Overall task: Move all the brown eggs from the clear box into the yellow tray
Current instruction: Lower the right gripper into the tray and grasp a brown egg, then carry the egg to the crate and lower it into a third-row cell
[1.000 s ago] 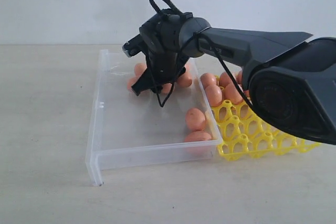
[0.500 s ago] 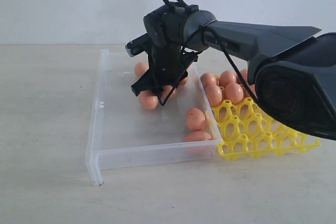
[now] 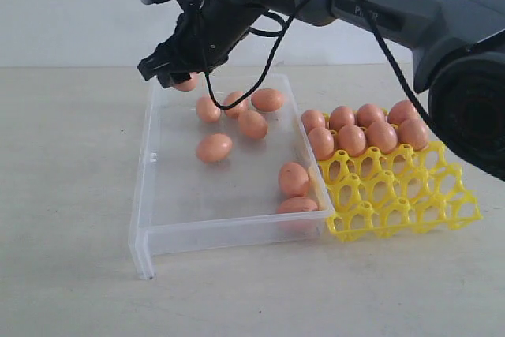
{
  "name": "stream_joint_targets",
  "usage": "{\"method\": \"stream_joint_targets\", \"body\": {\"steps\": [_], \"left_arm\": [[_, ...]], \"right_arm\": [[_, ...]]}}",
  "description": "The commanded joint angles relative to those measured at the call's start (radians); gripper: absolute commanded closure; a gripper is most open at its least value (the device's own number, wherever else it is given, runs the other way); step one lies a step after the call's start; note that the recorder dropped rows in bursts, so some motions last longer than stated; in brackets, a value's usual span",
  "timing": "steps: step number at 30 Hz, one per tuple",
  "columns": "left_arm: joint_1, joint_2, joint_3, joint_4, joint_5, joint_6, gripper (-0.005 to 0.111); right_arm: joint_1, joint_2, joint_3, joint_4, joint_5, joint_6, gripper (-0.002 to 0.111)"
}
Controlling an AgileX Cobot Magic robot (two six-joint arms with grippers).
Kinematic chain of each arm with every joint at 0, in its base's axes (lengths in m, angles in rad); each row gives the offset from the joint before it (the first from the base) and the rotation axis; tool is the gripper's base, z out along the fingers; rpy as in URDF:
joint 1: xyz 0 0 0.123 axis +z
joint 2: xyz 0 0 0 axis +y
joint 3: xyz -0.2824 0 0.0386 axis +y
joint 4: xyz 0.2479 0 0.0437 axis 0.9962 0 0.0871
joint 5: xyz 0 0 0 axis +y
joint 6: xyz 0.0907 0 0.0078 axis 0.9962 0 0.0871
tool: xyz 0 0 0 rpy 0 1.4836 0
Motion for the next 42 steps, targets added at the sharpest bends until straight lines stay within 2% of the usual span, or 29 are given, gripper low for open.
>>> {"method": "stream_joint_targets", "body": {"steps": [1, 6, 10, 12, 15, 16, 17, 18, 21, 22, 24, 26, 27, 30, 33, 36, 37, 39, 42], "left_arm": [[-0.004, 0.003, 0.0, 0.002, -0.003, -0.004, 0.111], [-0.004, 0.003, 0.0, 0.002, -0.003, -0.004, 0.111], [-0.004, 0.003, 0.0, 0.002, -0.003, -0.004, 0.111], [-0.004, 0.003, 0.0, 0.002, -0.003, -0.004, 0.111], [-0.004, 0.003, 0.0, 0.002, -0.003, -0.004, 0.111], [-0.004, 0.003, 0.0, 0.002, -0.003, -0.004, 0.111], [-0.004, 0.003, 0.0, 0.002, -0.003, -0.004, 0.111], [-0.004, 0.003, 0.0, 0.002, -0.003, -0.004, 0.111], [-0.004, 0.003, 0.0, 0.002, -0.003, -0.004, 0.111], [-0.004, 0.003, 0.0, 0.002, -0.003, -0.004, 0.111], [-0.004, 0.003, 0.0, 0.002, -0.003, -0.004, 0.111], [-0.004, 0.003, 0.0, 0.002, -0.003, -0.004, 0.111], [-0.004, 0.003, 0.0, 0.002, -0.003, -0.004, 0.111], [-0.004, 0.003, 0.0, 0.002, -0.003, -0.004, 0.111], [-0.004, 0.003, 0.0, 0.002, -0.003, -0.004, 0.111], [-0.004, 0.003, 0.0, 0.002, -0.003, -0.004, 0.111], [-0.004, 0.003, 0.0, 0.002, -0.003, -0.004, 0.111], [-0.004, 0.003, 0.0, 0.002, -0.003, -0.004, 0.111], [-0.004, 0.003, 0.0, 0.002, -0.003, -0.004, 0.111]], "right_arm": [[-0.009, -0.019, 0.0, 0.122, -0.009, -0.094, 0.109], [-0.007, -0.029, 0.0, 0.18, -0.094, -0.036, 0.109], [0.004, -0.061, 0.0, 0.311, -0.219, -0.097, 0.109], [0.03, -0.079, 0.0, 0.323, -0.274, -0.201, 0.109], [0.041, -0.081, 0.0, 0.315, -0.177, -0.171, 0.109], [0.041, -0.079, 0.0, 0.228, -0.087, 0.006, 0.109], [0.041, -0.079, 0.0, 0.176, -0.064, 0.056, 0.109], [0.042, -0.079, 0.0, 0.084, -0.064, 0.087, 0.109], [0.063, -0.134, 0.016, 0.073, -0.082, 0.071, 0.109], [0.076, -0.162, 0.053, 0.073, -0.134, 0.065, 0.109], [0.116, -0.273, 0.234, 0.073, -0.381, 0.041, 0.109], [0.162, -0.408, 0.551, 0.073, -0.76, 0.041, 0.109], [0.184, -0.492, 0.783, 0.073, -1.012, 0.037, 0.109], [0.188, -0.587, 1.075, 0.049, -1.326, 0.044, 0.109], [0.125, -0.645, 1.266, 0.051, -1.423, 0.118, 0.109], [-0.019, -0.681, 1.386, -0.025, -1.471, 0.385, 0.109], [-0.093, -0.685, 1.408, -0.141, -1.497, 0.525, 0.109], [-0.272, -0.679, 1.419, -0.494, -1.596, 0.834, 0.109], [-0.533, -0.634, 1.353, -1.131, -1.858, 1.269, 0.109]]}}
